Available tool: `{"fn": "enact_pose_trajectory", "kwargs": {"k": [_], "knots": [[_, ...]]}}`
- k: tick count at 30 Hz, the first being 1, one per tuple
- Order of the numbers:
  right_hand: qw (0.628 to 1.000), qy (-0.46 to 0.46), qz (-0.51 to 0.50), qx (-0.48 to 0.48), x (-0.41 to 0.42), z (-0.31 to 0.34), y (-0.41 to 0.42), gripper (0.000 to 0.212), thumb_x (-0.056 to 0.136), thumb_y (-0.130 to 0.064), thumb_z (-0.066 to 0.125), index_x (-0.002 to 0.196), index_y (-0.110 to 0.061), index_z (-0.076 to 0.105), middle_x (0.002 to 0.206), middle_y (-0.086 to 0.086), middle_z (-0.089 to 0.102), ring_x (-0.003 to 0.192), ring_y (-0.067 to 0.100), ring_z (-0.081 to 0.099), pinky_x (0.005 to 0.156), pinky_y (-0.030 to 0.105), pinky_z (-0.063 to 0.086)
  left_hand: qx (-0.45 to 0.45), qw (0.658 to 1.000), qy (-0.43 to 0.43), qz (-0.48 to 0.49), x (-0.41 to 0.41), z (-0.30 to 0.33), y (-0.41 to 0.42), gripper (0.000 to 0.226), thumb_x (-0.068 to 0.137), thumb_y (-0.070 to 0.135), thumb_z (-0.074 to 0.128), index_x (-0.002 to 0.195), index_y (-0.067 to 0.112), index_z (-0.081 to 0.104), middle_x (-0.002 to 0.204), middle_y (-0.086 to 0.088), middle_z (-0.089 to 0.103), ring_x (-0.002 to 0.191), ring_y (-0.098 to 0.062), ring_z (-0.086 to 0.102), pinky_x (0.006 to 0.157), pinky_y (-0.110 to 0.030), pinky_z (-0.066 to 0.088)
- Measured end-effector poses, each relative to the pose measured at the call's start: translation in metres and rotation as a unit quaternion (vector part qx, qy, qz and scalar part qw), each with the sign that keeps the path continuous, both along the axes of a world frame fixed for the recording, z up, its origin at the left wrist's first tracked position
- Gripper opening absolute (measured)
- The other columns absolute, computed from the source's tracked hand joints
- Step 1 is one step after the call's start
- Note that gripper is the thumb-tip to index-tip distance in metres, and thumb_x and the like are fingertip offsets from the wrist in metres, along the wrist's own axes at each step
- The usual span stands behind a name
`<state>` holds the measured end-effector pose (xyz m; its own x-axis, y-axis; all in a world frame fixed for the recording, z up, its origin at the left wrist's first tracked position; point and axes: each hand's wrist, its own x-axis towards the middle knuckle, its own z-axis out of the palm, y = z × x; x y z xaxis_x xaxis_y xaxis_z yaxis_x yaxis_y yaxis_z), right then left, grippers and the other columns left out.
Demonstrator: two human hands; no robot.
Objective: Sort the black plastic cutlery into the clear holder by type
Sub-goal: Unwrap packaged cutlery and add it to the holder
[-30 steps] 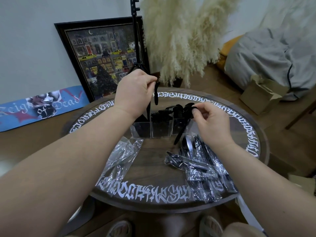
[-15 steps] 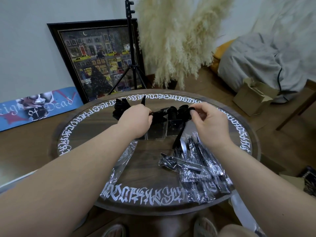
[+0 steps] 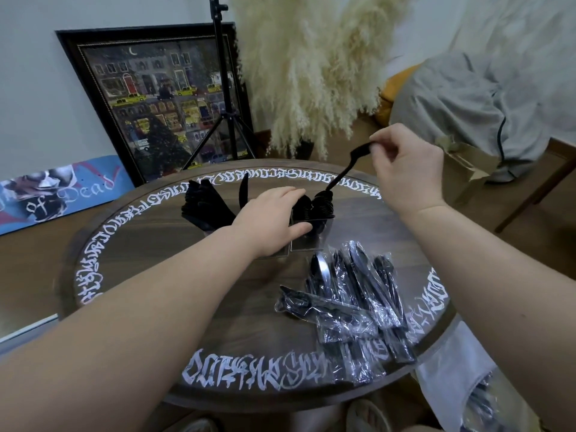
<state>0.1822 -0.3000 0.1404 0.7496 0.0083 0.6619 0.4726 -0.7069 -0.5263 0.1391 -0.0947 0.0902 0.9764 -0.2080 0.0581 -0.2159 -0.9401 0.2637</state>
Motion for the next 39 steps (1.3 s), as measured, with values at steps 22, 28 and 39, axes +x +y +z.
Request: {"fn": "enact_pose_trajectory", "kwargs": {"k": [22, 28, 39], "knots": [[0.934, 0.237, 0.098, -0.250, 0.012, -0.047, 0.023, 0.061, 0.090, 0.006, 0.039, 0.137, -0.031, 0.049, 0.132, 0.005, 0.053, 0.117, 0.026, 0.053, 0.088, 0.030, 0.042, 0.013, 0.999, -0.048, -0.003, 0.001, -0.009, 0.000, 0.057, 0.097, 0.043, 0.046, 0.148, 0.026, 0.028, 0.152, 0.003, 0.033, 0.142, -0.017, 0.025, 0.113, -0.038, 0.029], [0.974, 0.194, 0.048, -0.104, -0.026, -0.047, -0.002, 0.049, 0.092, 0.001, 0.041, 0.133, -0.024, 0.055, 0.121, -0.001, 0.064, 0.110, 0.019, 0.057, 0.094, 0.025, 0.041, 0.020, 0.995, -0.100, -0.002, -0.025, -0.007, -0.003, 0.057, 0.095, 0.044, 0.050, 0.146, 0.026, 0.034, 0.151, 0.004, 0.036, 0.144, -0.019, 0.018, 0.116, -0.041, 0.024], [0.954, 0.294, -0.050, -0.018, -0.098, -0.095, -0.045, 0.021, 0.089, -0.014, 0.060, 0.108, -0.014, 0.068, 0.089, -0.005, 0.064, 0.084, 0.015, 0.060, 0.082, 0.025, 0.046, -0.008, 0.999, -0.048, 0.015, -0.096, -0.055, -0.043, 0.044, 0.092, 0.045, 0.051, 0.134, 0.033, 0.050, 0.141, 0.012, 0.046, 0.133, -0.017, 0.028, 0.107, -0.041, 0.032]]}}
